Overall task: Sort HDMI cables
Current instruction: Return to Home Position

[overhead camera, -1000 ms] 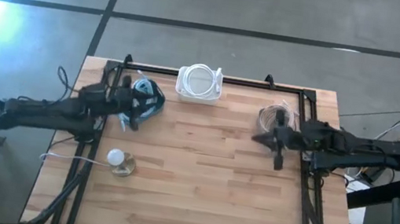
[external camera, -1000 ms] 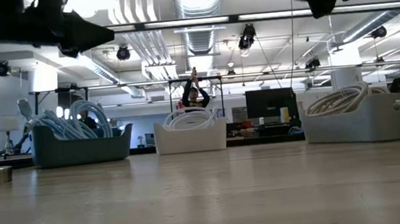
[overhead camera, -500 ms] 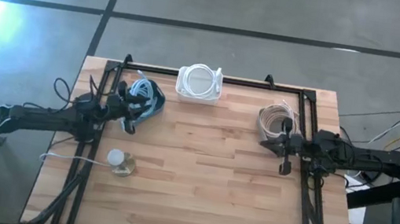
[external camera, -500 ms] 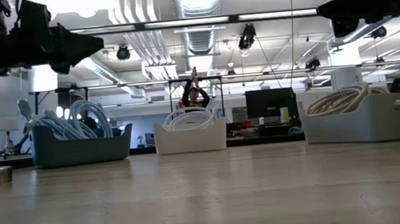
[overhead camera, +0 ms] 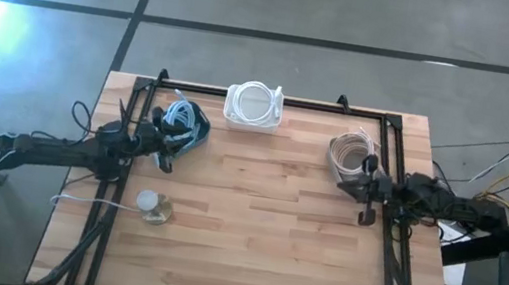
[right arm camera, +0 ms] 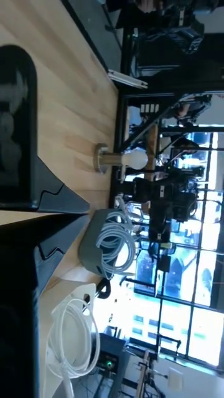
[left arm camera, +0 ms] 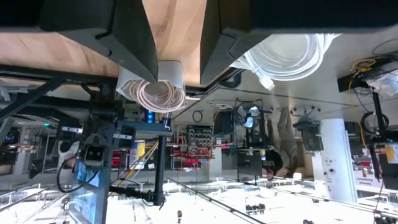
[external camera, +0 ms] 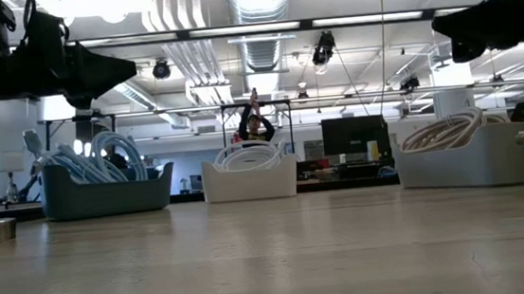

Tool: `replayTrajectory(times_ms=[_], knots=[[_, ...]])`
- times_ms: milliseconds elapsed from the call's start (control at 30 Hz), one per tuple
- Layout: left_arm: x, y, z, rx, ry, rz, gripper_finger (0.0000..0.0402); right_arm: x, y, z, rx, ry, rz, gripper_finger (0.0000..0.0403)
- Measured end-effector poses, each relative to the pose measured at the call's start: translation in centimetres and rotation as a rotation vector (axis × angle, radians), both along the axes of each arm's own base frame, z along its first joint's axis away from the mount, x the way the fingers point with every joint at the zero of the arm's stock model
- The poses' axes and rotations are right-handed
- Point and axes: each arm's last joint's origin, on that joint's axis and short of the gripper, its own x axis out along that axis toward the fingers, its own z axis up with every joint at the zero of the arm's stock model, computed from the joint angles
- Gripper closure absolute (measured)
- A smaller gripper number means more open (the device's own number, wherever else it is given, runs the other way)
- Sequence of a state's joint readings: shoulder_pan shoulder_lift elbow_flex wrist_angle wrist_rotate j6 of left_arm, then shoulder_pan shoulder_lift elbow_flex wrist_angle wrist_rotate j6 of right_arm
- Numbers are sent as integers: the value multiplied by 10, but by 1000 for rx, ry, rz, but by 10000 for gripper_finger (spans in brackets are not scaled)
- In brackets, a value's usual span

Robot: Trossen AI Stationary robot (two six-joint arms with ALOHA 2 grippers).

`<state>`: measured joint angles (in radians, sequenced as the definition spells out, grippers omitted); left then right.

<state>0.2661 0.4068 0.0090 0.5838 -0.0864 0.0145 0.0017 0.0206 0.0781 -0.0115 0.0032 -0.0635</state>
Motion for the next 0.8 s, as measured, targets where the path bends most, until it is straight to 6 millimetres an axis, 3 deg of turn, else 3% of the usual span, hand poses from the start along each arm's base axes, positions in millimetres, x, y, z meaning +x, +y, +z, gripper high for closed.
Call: replayTrajectory(times_ms=[200, 800], knots=[[0, 0, -2, -8, 21, 0, 278, 4, 0, -20, 15, 38, 1, 394], [1, 1, -11, -58, 100, 13, 278, 4, 0, -21, -71, 42, -1, 394]])
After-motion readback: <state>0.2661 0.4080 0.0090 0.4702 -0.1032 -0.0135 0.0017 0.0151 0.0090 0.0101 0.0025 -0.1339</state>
